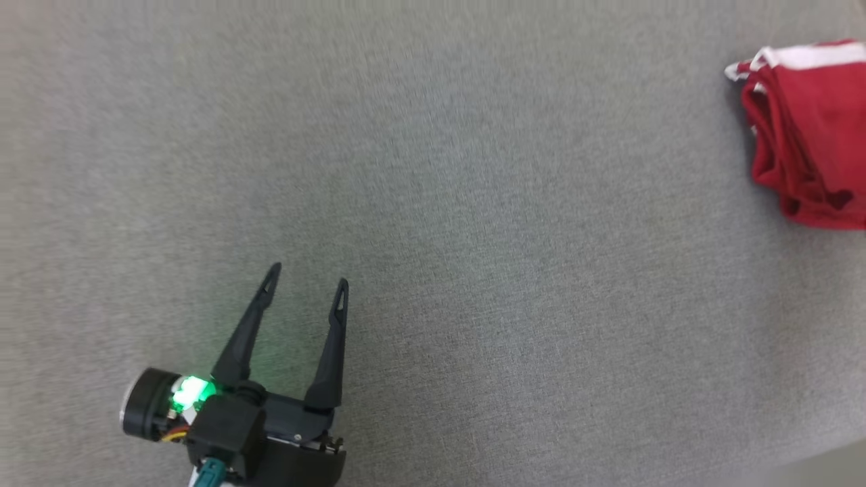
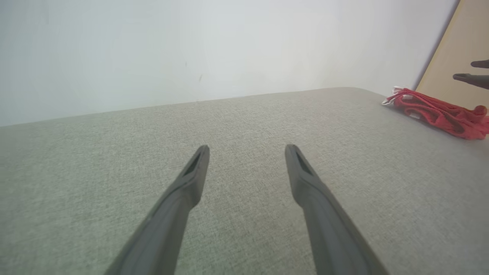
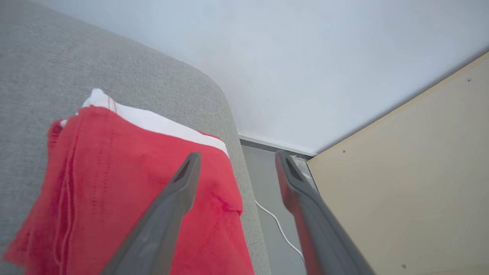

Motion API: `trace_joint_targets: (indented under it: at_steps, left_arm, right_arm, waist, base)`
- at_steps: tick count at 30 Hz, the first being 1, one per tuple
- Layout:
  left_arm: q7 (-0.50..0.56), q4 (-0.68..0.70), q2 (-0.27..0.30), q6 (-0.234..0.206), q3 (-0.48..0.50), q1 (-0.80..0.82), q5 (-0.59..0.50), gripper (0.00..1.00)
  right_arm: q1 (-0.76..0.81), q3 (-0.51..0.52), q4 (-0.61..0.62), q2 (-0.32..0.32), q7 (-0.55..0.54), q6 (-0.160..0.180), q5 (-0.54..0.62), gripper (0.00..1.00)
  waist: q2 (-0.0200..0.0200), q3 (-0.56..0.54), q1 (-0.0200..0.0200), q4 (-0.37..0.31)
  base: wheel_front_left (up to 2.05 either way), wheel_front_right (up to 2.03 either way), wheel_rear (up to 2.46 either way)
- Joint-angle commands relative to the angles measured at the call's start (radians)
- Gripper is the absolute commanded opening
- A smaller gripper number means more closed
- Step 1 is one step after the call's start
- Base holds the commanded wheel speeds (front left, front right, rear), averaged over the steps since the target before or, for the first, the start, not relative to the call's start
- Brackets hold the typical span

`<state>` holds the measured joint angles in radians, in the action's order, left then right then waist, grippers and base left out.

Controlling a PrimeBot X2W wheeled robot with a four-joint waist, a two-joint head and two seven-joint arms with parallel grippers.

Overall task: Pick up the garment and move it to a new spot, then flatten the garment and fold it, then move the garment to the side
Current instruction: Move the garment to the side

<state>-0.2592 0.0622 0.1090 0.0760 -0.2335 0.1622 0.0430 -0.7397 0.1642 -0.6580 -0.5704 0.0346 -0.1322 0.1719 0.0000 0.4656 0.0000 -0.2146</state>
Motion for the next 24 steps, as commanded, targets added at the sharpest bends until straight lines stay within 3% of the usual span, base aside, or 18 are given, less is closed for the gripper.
trace_joint_targets:
  at_steps: [1, 8, 16, 24]
  left_arm:
    - [-0.004, -0.005, -0.005, -0.006, -0.002, -0.016, 0.006, 1.00]
    - [-0.006, -0.046, -0.026, -0.025, 0.002, -0.079, 0.036, 1.00]
    - [-0.006, -0.099, -0.045, -0.071, 0.051, -0.167, 0.066, 1.00]
    - [-0.007, -0.173, -0.052, -0.111, 0.117, -0.227, 0.076, 1.00]
  right_arm:
    - [0.028, 0.002, -0.005, 0.011, 0.012, 0.002, -0.015, 1.00]
    - [0.185, -0.012, 0.079, 0.104, 0.084, 0.002, -0.107, 1.00]
    - [0.474, 0.005, 0.354, 0.209, 0.065, 0.002, -0.248, 1.00]
    - [0.710, 0.021, 0.580, 0.354, 0.064, 0.002, -0.252, 1.00]
  waist:
    - [0.0000, -0.073, 0.0000, 0.033]
    - [0.0000, -0.240, 0.0000, 0.076]
    - [0.0000, -0.385, 0.0000, 0.155]
    - [0.0000, -0.470, 0.0000, 0.194]
  base:
    - [0.00, 0.00, 0.00]
    - [0.00, 0.00, 0.00]
    - [0.00, 0.00, 0.00]
    - [0.00, 0.00, 0.00]
